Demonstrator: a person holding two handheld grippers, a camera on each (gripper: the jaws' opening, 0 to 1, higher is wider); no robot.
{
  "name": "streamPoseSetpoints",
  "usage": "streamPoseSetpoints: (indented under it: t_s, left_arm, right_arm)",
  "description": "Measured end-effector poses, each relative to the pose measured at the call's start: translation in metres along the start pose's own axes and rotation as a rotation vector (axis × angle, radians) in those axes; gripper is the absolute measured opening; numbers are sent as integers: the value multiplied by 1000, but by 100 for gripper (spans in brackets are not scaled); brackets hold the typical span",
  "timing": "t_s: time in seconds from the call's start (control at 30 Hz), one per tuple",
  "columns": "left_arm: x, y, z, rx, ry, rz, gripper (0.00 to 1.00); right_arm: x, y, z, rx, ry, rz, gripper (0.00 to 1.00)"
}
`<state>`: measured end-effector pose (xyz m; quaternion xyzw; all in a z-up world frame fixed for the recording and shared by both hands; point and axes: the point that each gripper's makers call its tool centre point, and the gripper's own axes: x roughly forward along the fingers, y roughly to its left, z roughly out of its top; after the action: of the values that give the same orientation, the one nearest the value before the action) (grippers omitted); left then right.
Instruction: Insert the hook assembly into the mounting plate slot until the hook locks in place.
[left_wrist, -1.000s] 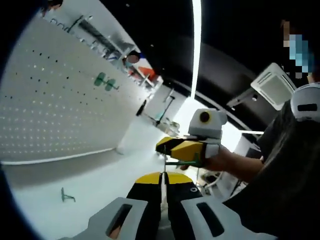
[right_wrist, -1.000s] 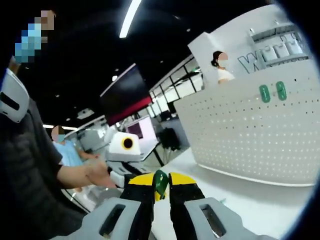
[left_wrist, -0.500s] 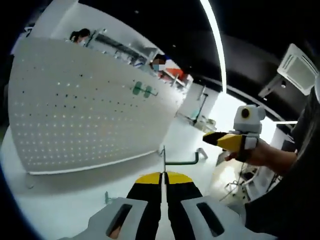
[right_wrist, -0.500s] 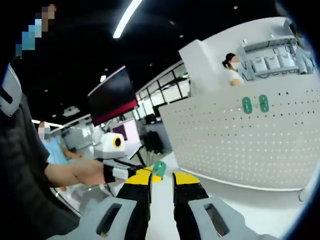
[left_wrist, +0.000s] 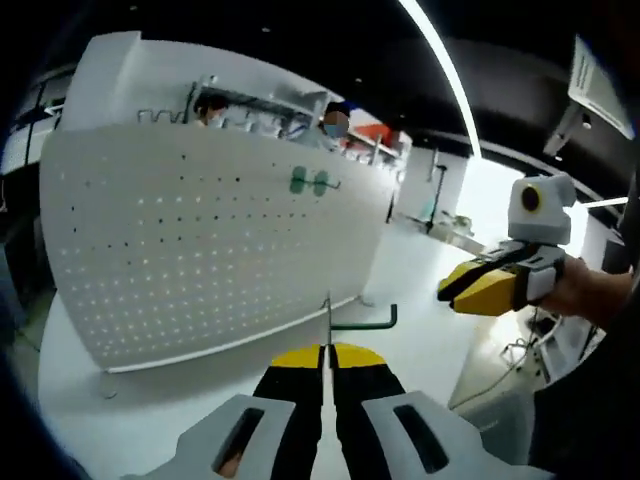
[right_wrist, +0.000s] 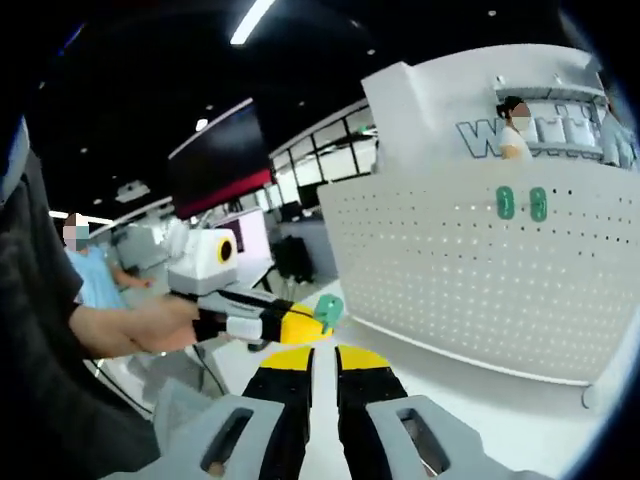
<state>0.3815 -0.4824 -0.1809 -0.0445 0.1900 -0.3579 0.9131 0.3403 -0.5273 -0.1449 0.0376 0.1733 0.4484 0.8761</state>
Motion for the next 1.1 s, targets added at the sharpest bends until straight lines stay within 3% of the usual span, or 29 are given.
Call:
streamPoseSetpoints:
  t_s: [0.33,0.8,0.9,0.93,1.1]
  left_arm:
    - [3,-19,10,47,-50,24,1]
    - [3,-40,21,32,-125,-9,2]
    - [1,-49,30,55,-170,-29,2]
    - [1,-52,31,62,-174,-35,2]
    - [1,-51,32,71,-172,-26,2]
  right_arm:
    - [8,-1,5,93,-52,-32,10]
    - [7,-7,19,226,-163,-47,8]
    - [8,-8,20,246,-169,-46,8]
    - [8,-7,25,259,-197,-42,7]
    - [8,-4,26,262,-200,-43,4]
